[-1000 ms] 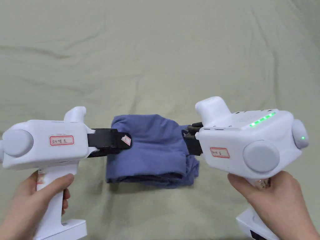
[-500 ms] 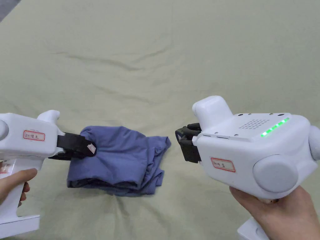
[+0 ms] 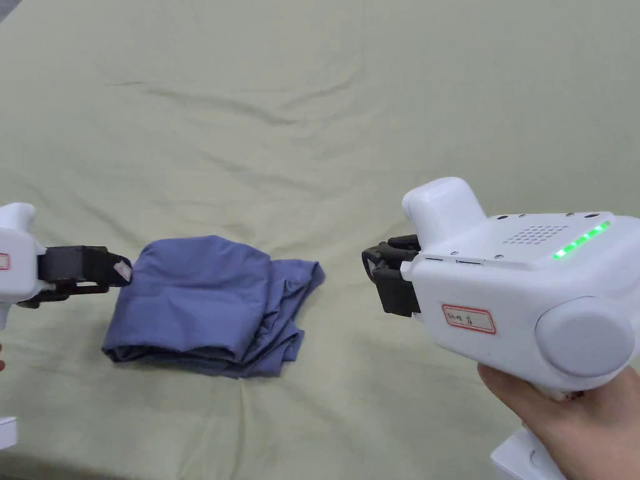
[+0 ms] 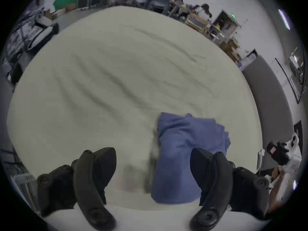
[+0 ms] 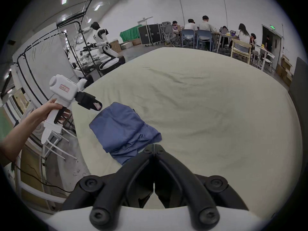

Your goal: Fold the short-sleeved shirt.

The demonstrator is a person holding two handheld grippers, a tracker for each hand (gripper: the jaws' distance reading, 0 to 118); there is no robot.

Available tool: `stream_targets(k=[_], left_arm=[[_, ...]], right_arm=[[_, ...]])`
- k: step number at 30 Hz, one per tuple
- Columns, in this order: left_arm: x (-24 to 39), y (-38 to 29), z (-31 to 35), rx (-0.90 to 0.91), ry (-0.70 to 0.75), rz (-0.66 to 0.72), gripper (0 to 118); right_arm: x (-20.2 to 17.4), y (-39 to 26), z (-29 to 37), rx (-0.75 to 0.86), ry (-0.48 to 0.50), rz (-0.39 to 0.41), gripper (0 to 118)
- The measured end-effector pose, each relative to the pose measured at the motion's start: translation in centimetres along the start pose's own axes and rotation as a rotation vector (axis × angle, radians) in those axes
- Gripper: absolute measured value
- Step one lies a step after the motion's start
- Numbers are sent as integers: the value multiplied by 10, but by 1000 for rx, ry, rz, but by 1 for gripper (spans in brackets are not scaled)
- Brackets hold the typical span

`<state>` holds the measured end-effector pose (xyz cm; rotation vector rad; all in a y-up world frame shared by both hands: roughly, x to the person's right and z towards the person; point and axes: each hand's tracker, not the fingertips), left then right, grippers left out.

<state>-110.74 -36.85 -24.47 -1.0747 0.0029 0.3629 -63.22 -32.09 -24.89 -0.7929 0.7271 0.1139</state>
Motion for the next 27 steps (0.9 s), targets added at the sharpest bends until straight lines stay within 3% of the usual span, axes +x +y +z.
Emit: stream_targets(k=[3,4,6,7,10,14,17,22,27], left_arm=[[20,-6,44,66,-27,33,96],[39,-12,62,152,-37,-37,77],[84,-23,87,277,63,-148,0],[106,-31,97,336,106,-153,0],[175,-51,119,492,32,-181,0],[273,-76,134,686,45,-255,0],[327,-82,137,767,-12,-258,0],[405,-87,142,884,15,-365,0],[454,-85,150,938,-6,-429,0]], right_arm=[[8,-3,23,25,-2,-5,2],[12,-5,33,40,-11,-6,2],[20,-10,52,67,-32,-15,2],[26,-13,64,83,-43,-22,2],[46,-22,100,136,-102,-40,2],[79,-38,153,211,-195,-74,2],[105,-49,196,277,-295,-88,2],[153,-63,273,410,-470,-115,2],[186,-64,325,533,-621,-126,2]])
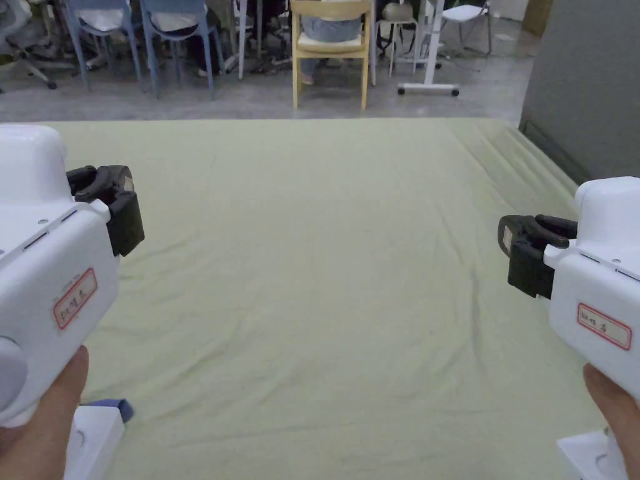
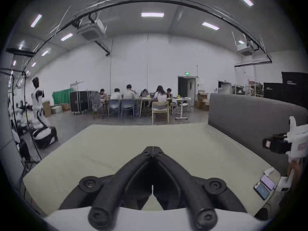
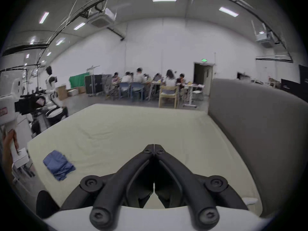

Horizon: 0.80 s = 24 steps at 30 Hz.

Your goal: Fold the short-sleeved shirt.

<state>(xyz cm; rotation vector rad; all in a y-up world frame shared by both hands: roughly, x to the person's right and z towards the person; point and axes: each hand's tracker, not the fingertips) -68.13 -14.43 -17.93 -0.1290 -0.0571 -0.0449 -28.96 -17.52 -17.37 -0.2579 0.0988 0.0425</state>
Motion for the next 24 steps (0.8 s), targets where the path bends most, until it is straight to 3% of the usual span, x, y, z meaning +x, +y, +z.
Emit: stream_targets(k=[8,9,10,11,12,15,24], left_arm=[[7,16,1,31,-3,5,1],[6,18,2,37,8,0,25],[6,19,3,45,19,-5,66],[5,20,2,45,28,-12,104],[5,23,1,47,30,-15,118],[6,29,9,92,55,-42,118],[5,31,5,80,71,-36,118]], right_arm=[[9,15,11,96,-48,22,2],[7,17,11,101,-54,30,18],[5,19,10,104,-61,39,46],[4,20,7,98,-62,45,84],[2,21,4,90,-69,50,117],[-3,20,5,128,-112,81,118],[1,35,11,147,-111,25,118]])
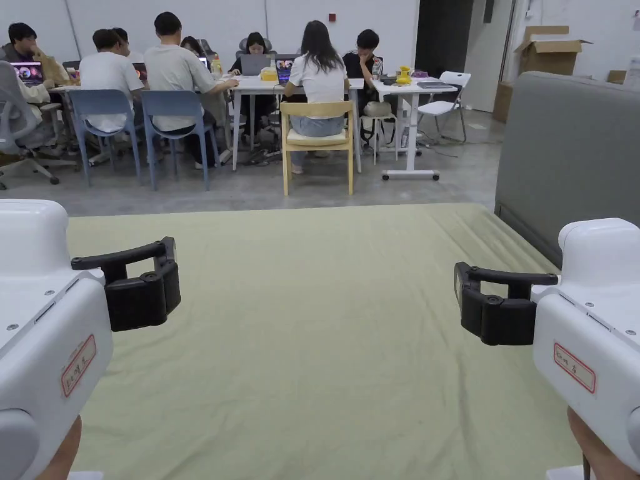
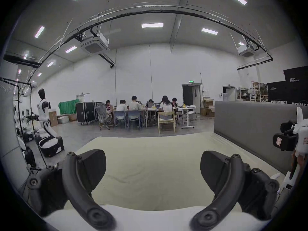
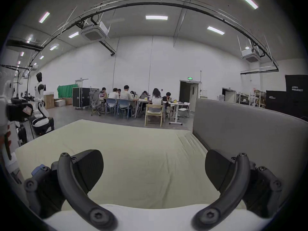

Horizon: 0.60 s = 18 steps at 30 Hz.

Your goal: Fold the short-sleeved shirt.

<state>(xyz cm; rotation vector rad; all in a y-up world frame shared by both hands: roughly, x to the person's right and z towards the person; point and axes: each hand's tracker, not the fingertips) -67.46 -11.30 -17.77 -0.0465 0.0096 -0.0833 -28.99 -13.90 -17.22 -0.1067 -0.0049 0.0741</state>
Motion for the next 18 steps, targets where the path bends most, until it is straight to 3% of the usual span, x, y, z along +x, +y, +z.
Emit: stream_targets(k=[18], left_arm=[[-14,0,7,0,11,30,118]], right_arm=[[-7,9,5,9,-2,-7,118]])
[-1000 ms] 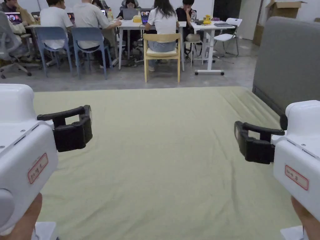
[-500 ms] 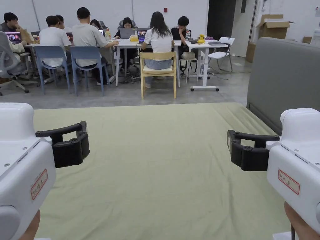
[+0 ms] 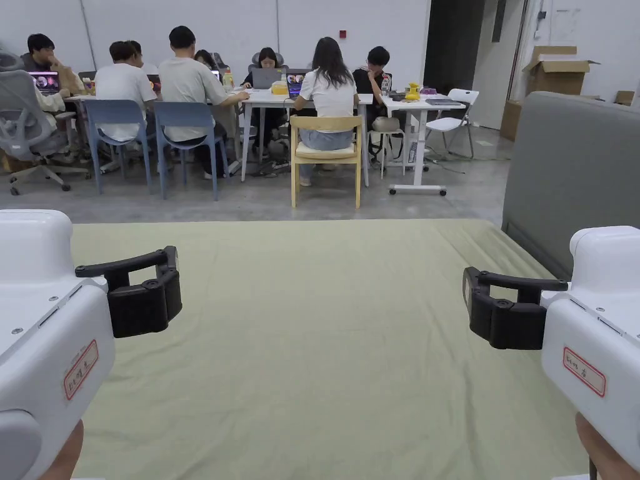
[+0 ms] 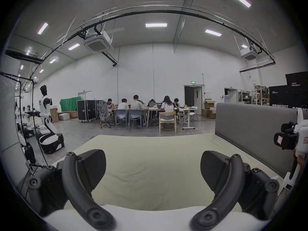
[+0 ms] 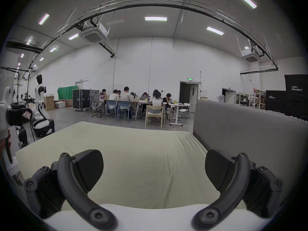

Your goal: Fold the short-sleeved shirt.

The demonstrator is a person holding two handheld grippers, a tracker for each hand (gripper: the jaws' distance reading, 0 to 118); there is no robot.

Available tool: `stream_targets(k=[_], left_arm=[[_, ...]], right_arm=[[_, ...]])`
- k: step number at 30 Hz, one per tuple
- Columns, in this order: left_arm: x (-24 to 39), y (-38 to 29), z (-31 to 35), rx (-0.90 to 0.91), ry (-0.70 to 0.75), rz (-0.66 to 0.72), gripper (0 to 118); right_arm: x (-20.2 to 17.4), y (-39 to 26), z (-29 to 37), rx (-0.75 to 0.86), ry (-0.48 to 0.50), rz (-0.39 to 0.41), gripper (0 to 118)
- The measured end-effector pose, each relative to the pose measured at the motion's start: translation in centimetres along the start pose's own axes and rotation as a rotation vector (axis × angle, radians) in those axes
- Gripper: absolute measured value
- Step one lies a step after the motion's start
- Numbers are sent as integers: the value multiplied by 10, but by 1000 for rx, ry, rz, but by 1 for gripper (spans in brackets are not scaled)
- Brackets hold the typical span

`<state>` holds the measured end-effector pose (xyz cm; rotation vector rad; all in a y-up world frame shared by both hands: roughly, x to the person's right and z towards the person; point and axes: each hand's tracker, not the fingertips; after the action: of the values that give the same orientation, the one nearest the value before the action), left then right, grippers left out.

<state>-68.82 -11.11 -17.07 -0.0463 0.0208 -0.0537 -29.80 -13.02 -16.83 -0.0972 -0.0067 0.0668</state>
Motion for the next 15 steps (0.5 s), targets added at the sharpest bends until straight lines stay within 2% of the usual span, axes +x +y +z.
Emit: stream_targets(k=[15], left_arm=[[-8,1,8,23,-3,3,118]], right_arm=[[-2,4,2,3,2,-4,118]])
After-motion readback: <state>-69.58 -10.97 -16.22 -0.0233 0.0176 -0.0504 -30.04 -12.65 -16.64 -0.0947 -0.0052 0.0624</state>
